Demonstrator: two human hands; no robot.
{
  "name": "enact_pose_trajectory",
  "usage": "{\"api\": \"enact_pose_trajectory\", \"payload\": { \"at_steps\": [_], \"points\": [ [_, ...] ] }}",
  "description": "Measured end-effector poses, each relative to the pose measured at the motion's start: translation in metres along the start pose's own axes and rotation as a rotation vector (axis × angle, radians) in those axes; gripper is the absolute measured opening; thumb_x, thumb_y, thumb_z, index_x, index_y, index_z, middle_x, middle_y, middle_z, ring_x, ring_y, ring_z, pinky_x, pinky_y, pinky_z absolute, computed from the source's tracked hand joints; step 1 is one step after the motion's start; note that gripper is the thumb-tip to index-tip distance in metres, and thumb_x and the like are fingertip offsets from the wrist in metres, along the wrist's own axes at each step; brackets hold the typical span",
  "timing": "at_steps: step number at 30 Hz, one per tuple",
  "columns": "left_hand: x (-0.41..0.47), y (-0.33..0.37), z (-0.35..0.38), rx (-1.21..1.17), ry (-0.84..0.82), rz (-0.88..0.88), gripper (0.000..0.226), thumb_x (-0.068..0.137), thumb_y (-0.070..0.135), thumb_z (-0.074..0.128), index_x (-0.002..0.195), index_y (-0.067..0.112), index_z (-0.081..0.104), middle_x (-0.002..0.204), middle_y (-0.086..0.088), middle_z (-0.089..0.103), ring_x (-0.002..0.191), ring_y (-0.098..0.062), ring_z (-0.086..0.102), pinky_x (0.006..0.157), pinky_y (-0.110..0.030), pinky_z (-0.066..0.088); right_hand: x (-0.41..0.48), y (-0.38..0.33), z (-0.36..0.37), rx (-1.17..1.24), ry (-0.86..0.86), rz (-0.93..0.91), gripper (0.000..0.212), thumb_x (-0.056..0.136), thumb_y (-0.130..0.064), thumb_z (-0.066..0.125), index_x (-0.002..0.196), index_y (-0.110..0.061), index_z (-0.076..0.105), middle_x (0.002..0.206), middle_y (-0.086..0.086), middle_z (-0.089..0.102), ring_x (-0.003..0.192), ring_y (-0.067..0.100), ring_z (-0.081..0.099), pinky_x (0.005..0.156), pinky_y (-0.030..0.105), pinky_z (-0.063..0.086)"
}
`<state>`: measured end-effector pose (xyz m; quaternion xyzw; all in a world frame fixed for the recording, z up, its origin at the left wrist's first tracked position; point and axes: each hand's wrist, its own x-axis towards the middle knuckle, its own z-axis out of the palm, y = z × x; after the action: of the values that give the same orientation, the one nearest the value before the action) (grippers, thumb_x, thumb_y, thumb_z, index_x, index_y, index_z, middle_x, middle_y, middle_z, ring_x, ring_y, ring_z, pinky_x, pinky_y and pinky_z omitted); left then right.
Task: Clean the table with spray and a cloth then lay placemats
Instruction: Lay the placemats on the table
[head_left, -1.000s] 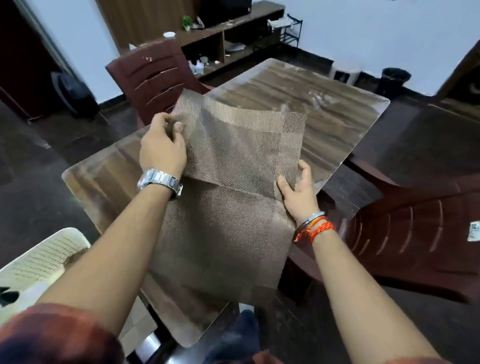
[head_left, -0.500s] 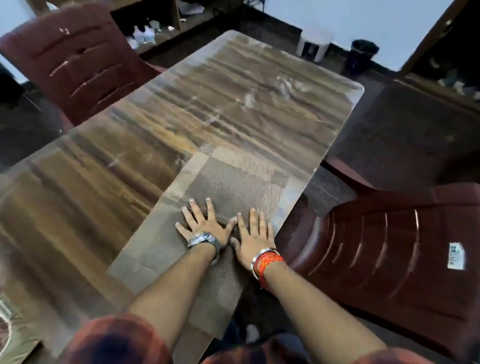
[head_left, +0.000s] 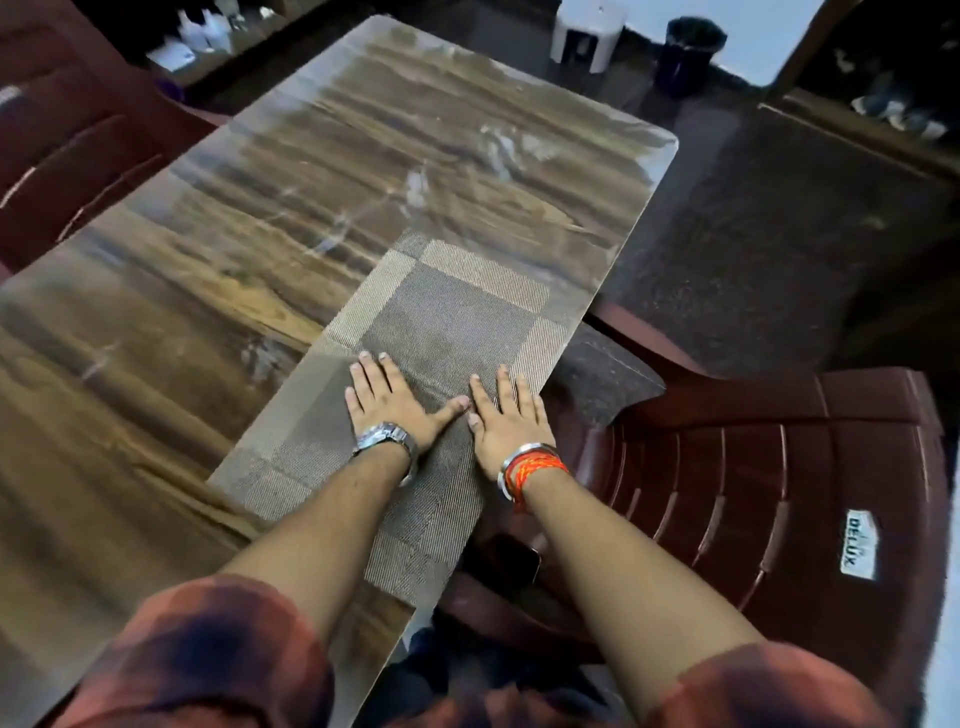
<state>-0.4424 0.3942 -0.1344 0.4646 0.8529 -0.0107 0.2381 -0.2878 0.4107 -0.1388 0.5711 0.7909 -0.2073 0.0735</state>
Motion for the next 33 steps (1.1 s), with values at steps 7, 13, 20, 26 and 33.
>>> {"api": "enact_pose_trajectory", "payload": {
  "at_steps": [7,13,20,26,33],
  "points": [
    [0.03,0.035,-0.02,-0.008,-0.135,-0.071,0.14,0.049,0.105,0.036,0.156,0.033,-0.018,0.162,0.008,-0.03,0.148,-0.041,-0.024,0.109,-0.072,-0.007,0.034,0.019,-0.017,0.052,-0.008,0.044,0.054,0.1,-0.048,0.02,0.15,-0.041,0.002,0.161,-0.002,-0.011,0.147,0.022,-0.013,0.117,0.04,-0.005],
    [0.036,0.045,-0.02,-0.026,-0.15,-0.088,0.141,0.043,0.107,0.036,0.154,0.041,-0.02,0.159,0.013,-0.035,0.146,-0.04,-0.028,0.108,-0.076,-0.007,0.043,0.027,-0.022,0.061,-0.004,0.039,0.053,0.1,-0.051,0.018,0.15,-0.042,0.003,0.161,-0.002,-0.01,0.147,0.021,-0.013,0.117,0.041,-0.004],
    [0.039,0.048,-0.022,-0.036,-0.165,-0.07,0.142,0.042,0.107,0.037,0.154,0.042,-0.021,0.159,0.013,-0.036,0.146,-0.039,-0.03,0.107,-0.076,-0.01,0.048,0.03,-0.027,0.081,-0.027,0.045,0.053,0.1,-0.049,0.021,0.15,-0.042,0.003,0.161,-0.002,-0.01,0.147,0.022,-0.013,0.118,0.041,-0.002],
    [0.042,0.048,-0.021,-0.034,-0.158,-0.056,0.142,0.041,0.107,0.035,0.154,0.041,-0.02,0.16,0.013,-0.034,0.146,-0.039,-0.03,0.107,-0.076,-0.01,0.05,0.03,-0.027,0.091,-0.023,0.059,0.054,0.099,-0.049,0.024,0.15,-0.043,0.005,0.161,-0.002,-0.009,0.147,0.023,-0.011,0.118,0.041,-0.001],
    [0.042,0.047,-0.019,-0.039,-0.134,-0.045,0.141,0.043,0.107,0.035,0.155,0.04,-0.019,0.16,0.012,-0.033,0.146,-0.039,-0.03,0.107,-0.076,-0.01,0.051,0.03,-0.026,0.084,-0.019,0.06,0.054,0.099,-0.049,0.024,0.15,-0.043,0.006,0.161,-0.002,-0.009,0.147,0.023,-0.01,0.117,0.042,-0.001]
  ]
}}
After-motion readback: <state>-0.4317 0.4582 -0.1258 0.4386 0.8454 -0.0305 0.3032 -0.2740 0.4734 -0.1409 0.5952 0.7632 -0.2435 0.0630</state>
